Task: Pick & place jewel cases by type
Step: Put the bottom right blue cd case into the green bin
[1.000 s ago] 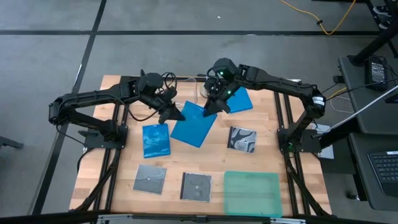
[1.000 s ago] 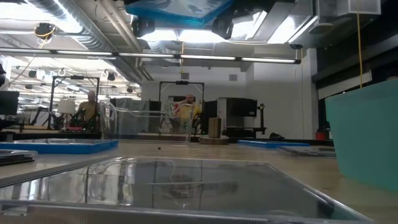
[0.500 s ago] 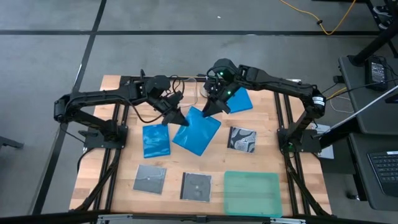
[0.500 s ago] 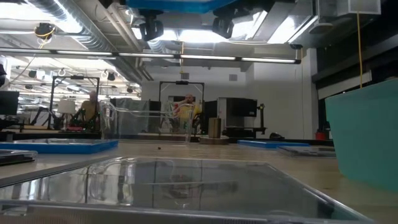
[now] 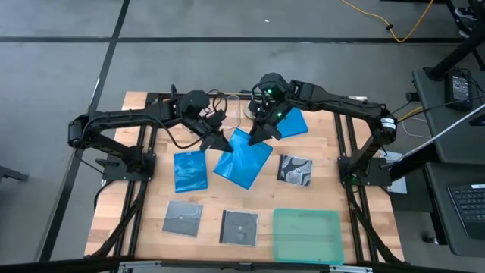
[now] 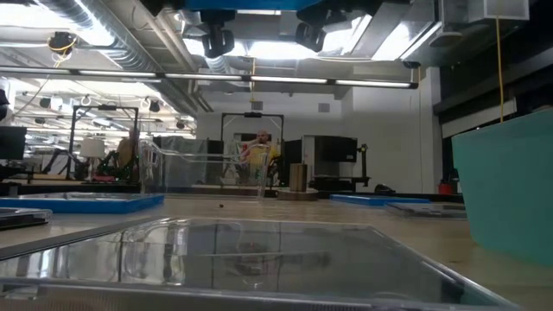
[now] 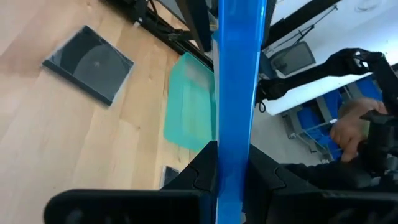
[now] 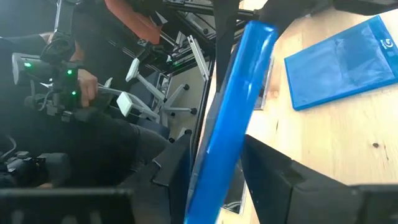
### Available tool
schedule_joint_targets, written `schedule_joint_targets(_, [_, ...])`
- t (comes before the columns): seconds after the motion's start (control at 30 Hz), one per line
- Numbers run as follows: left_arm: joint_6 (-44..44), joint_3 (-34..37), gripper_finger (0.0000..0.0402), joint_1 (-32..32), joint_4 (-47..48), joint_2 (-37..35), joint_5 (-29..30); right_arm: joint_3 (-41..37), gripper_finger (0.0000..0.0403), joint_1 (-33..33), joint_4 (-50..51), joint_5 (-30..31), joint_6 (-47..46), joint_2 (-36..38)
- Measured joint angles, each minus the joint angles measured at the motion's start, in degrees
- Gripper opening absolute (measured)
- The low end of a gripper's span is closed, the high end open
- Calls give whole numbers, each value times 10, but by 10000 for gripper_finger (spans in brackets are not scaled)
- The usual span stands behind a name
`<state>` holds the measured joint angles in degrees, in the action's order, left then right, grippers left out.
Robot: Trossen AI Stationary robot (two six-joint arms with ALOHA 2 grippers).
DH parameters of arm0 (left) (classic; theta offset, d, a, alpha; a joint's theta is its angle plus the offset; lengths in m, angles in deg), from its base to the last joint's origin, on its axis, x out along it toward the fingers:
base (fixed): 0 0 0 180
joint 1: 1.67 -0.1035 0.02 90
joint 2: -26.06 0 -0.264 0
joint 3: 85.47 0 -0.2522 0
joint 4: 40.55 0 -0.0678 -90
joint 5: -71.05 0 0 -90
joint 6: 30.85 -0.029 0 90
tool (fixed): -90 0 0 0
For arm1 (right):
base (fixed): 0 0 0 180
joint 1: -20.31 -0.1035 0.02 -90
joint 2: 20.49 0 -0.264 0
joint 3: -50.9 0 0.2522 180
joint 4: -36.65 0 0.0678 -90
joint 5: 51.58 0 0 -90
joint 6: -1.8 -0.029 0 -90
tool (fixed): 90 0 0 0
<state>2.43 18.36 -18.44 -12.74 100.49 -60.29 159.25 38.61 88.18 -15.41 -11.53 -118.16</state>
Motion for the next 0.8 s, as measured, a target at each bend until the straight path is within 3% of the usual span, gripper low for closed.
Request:
schedule_joint_targets(0.17, [0,0,31,-8,-8,0,12,0,131,-4,4,2,-1,0])
schedule_joint_targets(0.4, [-13,0,31,-8,-9,0,14,0,48,-3,10,13,-19,0])
schedule_joint_targets(0.8, [-13,0,49,-16,1,-10,-1,1,48,-4,32,57,-10,3])
